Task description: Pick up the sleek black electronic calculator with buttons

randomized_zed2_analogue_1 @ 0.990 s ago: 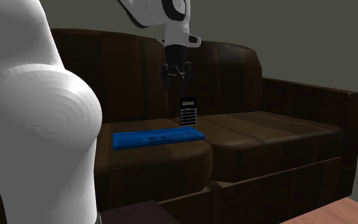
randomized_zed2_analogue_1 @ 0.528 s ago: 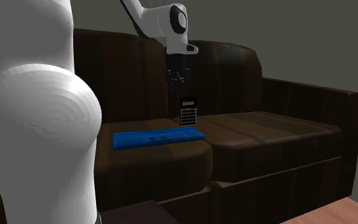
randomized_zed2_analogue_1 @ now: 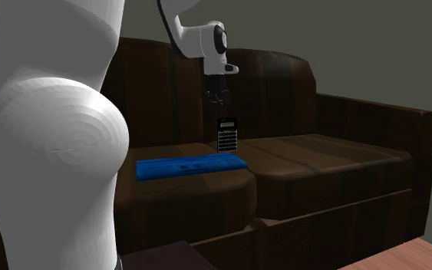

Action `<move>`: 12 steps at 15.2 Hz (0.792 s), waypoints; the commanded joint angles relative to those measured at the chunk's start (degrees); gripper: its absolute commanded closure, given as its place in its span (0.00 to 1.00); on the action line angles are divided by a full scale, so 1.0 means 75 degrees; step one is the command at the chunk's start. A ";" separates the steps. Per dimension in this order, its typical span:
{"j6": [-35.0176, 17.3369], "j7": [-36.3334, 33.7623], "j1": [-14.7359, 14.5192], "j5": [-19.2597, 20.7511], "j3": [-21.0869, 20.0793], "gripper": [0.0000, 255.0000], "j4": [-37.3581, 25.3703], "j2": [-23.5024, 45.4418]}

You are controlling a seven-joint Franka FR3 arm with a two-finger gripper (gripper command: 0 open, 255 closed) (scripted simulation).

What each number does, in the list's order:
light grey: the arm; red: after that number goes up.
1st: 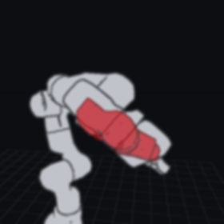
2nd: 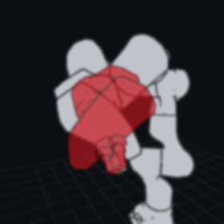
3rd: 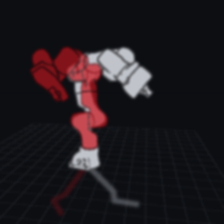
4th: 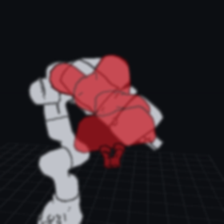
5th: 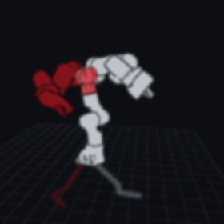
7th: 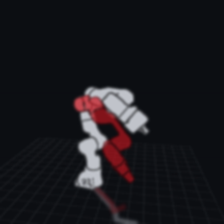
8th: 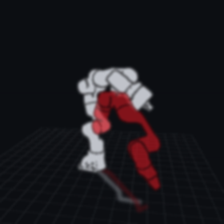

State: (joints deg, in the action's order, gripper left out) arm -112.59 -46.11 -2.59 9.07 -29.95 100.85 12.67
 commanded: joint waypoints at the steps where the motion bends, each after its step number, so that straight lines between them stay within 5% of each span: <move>1: -0.0171 -0.0079 -0.0028 0.0070 0.0012 0.00 0.0087 0.0093; 7: -0.0591 -0.0160 -0.0044 0.0175 0.0044 0.00 0.0387 0.0237; 8: -0.0593 -0.0170 -0.0052 0.0184 0.0043 1.00 0.0374 0.0254; 12: -0.0602 -0.0170 -0.0050 0.0181 0.0043 1.00 0.0390 0.0247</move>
State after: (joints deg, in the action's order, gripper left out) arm -117.08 -47.38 -2.96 10.43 -29.63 103.74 14.49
